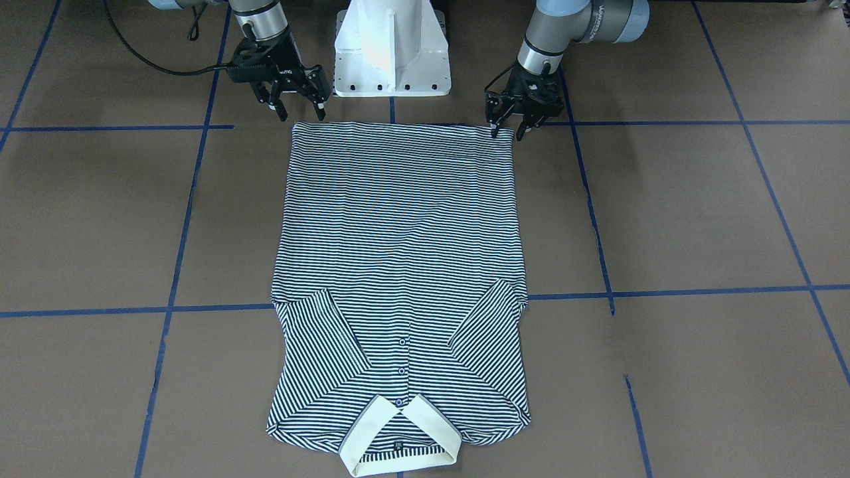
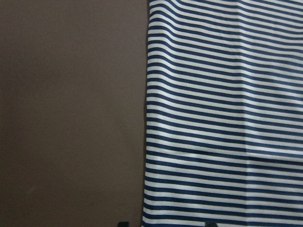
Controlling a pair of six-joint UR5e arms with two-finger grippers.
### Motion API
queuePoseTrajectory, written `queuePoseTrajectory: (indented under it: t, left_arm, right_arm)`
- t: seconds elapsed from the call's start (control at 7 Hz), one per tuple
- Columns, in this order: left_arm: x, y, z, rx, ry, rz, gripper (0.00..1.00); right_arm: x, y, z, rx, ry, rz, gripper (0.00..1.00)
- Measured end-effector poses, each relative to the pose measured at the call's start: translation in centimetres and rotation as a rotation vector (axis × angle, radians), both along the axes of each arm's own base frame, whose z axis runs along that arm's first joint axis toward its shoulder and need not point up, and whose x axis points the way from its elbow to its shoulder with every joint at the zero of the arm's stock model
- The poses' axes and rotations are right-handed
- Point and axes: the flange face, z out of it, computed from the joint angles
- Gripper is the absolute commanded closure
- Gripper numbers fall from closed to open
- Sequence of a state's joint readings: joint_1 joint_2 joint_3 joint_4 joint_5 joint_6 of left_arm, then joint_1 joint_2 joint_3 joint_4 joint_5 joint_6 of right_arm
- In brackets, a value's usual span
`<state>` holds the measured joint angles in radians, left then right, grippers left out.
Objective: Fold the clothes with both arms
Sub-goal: 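Grasp the hem corners with both grippers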
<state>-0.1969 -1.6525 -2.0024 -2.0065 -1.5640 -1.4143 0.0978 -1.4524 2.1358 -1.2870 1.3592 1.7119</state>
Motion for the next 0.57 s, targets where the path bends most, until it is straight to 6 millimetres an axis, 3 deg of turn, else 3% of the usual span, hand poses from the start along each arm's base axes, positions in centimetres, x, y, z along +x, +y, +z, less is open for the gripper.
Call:
queuePoseTrajectory:
  t: [0.43,0.57]
  left_arm:
    - [0.22,0.38,0.11,0.000,-0.002,0.008,0.57]
    - [0.31,0.57,0.11,0.000,-0.002,0.012,0.76]
  right_arm:
    - [-0.01,-0.01,0.03,-0.001,0.000,0.001,0.12]
    - [0.00,-0.02,0.03,-0.001,0.000,0.001,0.12]
